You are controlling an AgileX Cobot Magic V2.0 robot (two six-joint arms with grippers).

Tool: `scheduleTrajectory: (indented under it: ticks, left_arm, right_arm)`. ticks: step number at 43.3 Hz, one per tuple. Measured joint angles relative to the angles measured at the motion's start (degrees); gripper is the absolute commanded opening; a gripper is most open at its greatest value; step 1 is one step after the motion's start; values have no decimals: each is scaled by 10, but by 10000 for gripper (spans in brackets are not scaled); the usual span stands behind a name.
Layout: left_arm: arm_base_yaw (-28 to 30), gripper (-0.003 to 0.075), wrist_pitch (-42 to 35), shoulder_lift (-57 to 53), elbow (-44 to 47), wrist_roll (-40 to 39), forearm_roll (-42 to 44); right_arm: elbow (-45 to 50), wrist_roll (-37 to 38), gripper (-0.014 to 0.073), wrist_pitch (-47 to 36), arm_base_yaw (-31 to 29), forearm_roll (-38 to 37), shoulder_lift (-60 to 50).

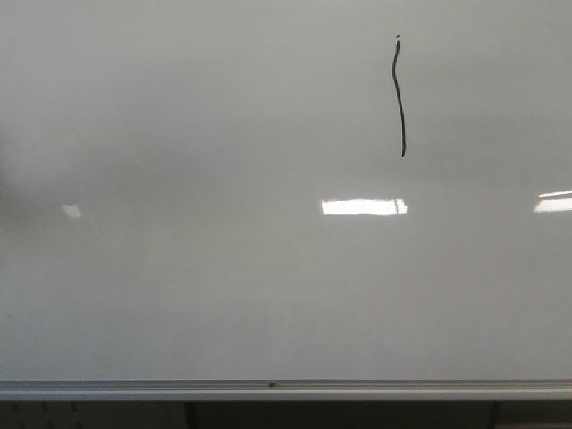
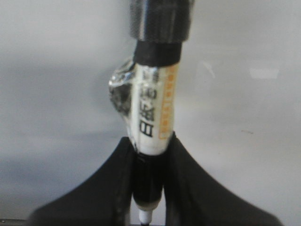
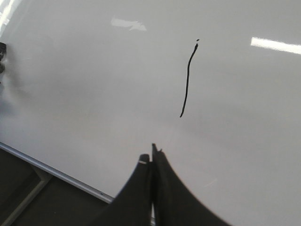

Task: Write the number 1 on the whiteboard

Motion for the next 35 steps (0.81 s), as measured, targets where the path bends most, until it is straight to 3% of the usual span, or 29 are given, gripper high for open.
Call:
scheduleTrajectory:
  ticks: [18, 35]
  left_arm:
    - [0, 480, -4, 14, 0, 0, 0]
    - [0, 495, 23, -45, 0, 0, 24]
  right_arm:
    - [0, 0, -67, 0, 0, 0, 0]
    - [0, 0, -67, -8, 0, 0, 0]
